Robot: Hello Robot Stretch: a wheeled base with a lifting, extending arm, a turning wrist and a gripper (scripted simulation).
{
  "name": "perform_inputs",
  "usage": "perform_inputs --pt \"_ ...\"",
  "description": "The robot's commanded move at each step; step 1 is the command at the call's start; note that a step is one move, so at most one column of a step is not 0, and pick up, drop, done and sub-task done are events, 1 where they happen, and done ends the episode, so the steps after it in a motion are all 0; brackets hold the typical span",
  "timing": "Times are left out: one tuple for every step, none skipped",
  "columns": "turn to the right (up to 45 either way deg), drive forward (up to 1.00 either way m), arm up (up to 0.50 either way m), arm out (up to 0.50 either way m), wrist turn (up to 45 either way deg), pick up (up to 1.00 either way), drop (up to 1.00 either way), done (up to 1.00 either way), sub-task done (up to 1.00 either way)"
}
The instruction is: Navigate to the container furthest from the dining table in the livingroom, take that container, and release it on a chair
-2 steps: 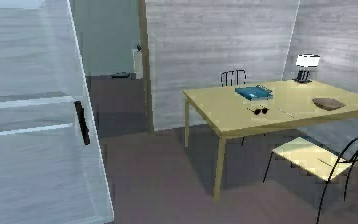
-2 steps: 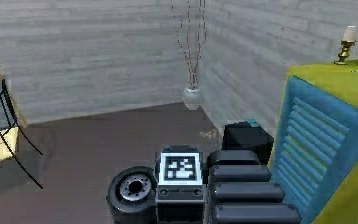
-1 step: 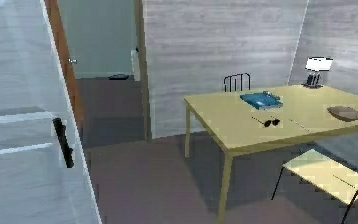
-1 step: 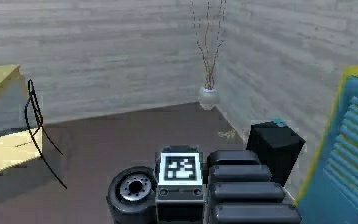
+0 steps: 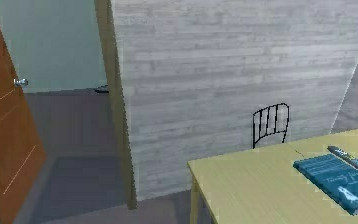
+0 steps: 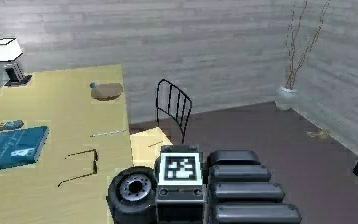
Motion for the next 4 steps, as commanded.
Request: perform_inputs --pt "0.0 0.05 0.0 0.0 0.0 0.0 0.0 0.0 0.0" --pt "-36.0 0.0 0.0 0.0 0.0 0.0 0.0 0.0 0.0" --pt "0.0 1.0 0.0 0.0 0.0 0.0 0.0 0.0 0.0" --pt "-12.0 0.0 0.0 0.0 0.0 0.0 0.0 0.0 0.0"
